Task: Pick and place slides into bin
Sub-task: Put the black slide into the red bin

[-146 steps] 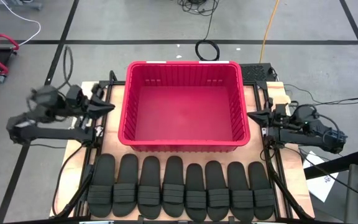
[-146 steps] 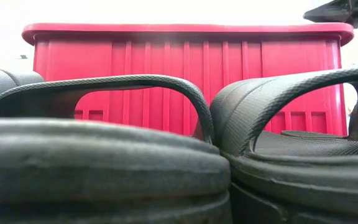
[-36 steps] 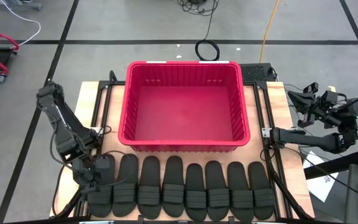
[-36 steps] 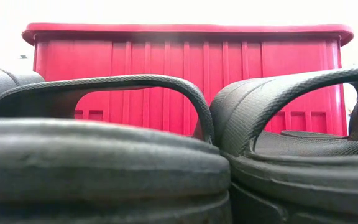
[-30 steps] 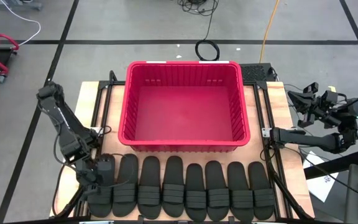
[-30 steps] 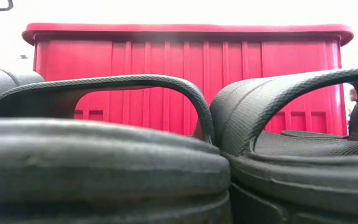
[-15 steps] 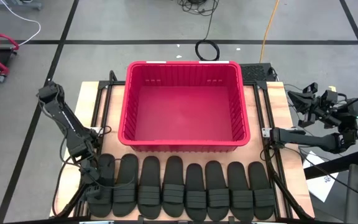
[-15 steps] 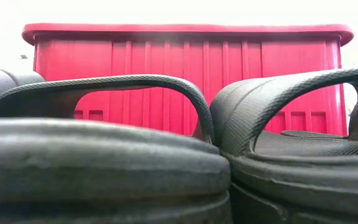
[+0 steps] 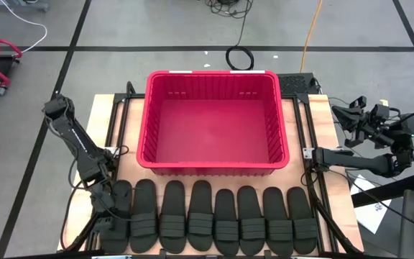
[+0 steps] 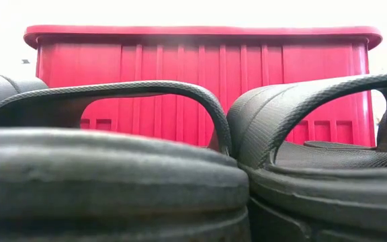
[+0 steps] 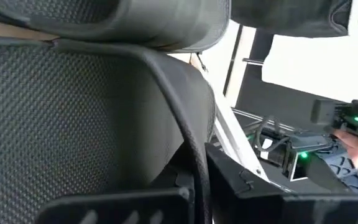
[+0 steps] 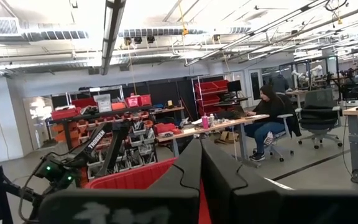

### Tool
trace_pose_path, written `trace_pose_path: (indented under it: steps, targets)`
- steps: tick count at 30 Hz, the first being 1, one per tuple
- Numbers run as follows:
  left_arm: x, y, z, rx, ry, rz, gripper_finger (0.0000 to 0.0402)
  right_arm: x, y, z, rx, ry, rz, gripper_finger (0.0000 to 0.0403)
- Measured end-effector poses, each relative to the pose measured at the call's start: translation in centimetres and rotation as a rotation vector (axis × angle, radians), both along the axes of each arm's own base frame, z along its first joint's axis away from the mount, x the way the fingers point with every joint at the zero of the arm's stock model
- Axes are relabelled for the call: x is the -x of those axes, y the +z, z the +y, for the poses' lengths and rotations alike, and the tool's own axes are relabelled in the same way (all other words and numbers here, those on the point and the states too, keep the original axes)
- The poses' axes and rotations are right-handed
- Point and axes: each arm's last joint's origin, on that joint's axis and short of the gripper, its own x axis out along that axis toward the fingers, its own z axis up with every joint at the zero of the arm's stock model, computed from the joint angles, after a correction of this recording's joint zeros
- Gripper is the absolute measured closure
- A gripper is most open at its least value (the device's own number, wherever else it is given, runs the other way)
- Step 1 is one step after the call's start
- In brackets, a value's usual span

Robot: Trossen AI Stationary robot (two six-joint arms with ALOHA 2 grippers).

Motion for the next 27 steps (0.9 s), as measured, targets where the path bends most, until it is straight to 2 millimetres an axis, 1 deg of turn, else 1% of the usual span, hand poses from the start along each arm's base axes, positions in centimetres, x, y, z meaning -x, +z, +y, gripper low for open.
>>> trace_pose_path:
  steps: [4,7,20,24,27]
  targets:
    - [-0.2,1.6,-0.3,-0.026,-0.010,0.000,0.0396,0.0,0.0,0.0,0.000,0.000,0.001,0.0403]
    - [-0.2,3.0,-0.3,-0.060,-0.026,-0.008,0.0396,0.0,0.0,0.0,0.000,0.000,0.001,0.0403]
    - [-0.1,7.7,0.6,-0.264,0.034,-0.016,0.0399,0.0,0.0,0.0,-0.003,0.001,-0.001,0.0403]
    - [-0.1,9.6,0.9,-0.301,0.047,-0.081,0.0400,0.0,0.0,0.0,-0.014,0.004,-0.005,0.0403]
    - [-0.2,12.1,1.3,-0.325,0.081,-0.183,0.0400,0.0,0.0,0.0,-0.016,0.005,-0.006,0.0403]
